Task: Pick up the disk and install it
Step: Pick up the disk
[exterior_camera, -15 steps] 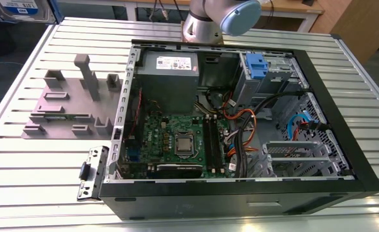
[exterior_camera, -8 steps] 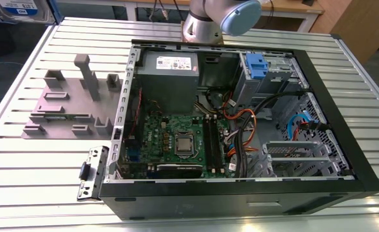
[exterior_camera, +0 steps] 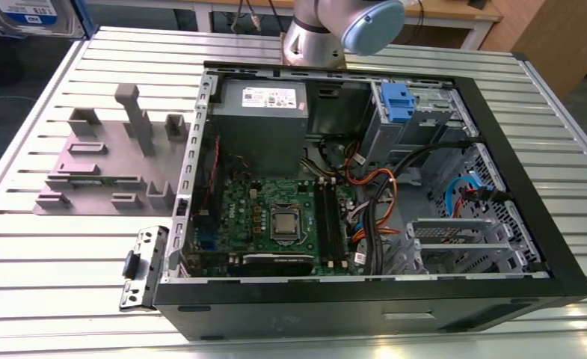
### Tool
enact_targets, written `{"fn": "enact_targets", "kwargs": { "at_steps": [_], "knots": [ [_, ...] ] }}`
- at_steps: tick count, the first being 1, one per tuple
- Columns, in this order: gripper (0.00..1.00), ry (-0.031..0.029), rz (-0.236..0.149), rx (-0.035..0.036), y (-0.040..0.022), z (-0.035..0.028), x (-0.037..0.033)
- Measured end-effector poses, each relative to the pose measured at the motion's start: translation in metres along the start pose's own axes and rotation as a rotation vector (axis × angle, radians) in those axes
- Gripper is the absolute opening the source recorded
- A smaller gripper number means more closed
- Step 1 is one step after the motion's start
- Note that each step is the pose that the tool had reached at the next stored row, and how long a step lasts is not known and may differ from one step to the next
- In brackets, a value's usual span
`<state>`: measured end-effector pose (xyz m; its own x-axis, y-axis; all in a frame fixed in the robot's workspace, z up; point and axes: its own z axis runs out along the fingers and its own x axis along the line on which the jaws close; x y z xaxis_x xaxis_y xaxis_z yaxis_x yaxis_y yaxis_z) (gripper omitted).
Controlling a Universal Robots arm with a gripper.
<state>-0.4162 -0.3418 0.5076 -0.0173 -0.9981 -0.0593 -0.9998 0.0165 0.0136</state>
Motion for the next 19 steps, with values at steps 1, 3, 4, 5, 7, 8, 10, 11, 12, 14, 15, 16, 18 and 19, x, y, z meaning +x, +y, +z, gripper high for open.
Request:
{"fn": "enact_targets", "kwargs": {
  "at_steps": [1, 3, 4, 5, 7, 8, 10, 11, 12, 14, 15, 16, 18, 19],
  "knots": [
    [0.36, 0.0000, 0.000, 0.0000, 0.0000, 0.0000, 0.0004],
    [0.36, 0.0000, 0.000, 0.0000, 0.0000, 0.0000, 0.0011],
    [0.36, 0.0000, 0.000, 0.0000, 0.0000, 0.0000, 0.0015],
    [0.36, 0.0000, 0.000, 0.0001, 0.0000, 0.0000, 0.0019],
    [0.36, 0.0000, 0.000, 0.0000, 0.0000, -0.0001, 0.0027],
    [0.36, 0.0000, 0.000, 0.0000, -0.0001, -0.0001, 0.0031],
    [0.36, 0.0000, 0.000, -0.0001, -0.0001, -0.0002, 0.0038],
    [0.36, 0.0000, 0.000, 0.0000, -0.0001, -0.0001, 0.0042],
    [0.36, 0.0000, 0.000, 0.0001, -0.0001, -0.0001, 0.0046],
    [0.36, -0.0001, 0.000, 0.0001, -0.0001, -0.0001, 0.0054],
    [0.36, 0.0000, 0.000, 0.0000, -0.0001, -0.0002, 0.0057],
    [0.36, 0.0000, 0.000, 0.0000, -0.0001, -0.0002, 0.0061],
    [0.36, 0.0000, 0.000, 0.0000, -0.0001, -0.0002, 0.0068],
    [0.36, 0.0000, 0.000, 0.0000, -0.0001, -0.0003, 0.0072]
  ]
}}
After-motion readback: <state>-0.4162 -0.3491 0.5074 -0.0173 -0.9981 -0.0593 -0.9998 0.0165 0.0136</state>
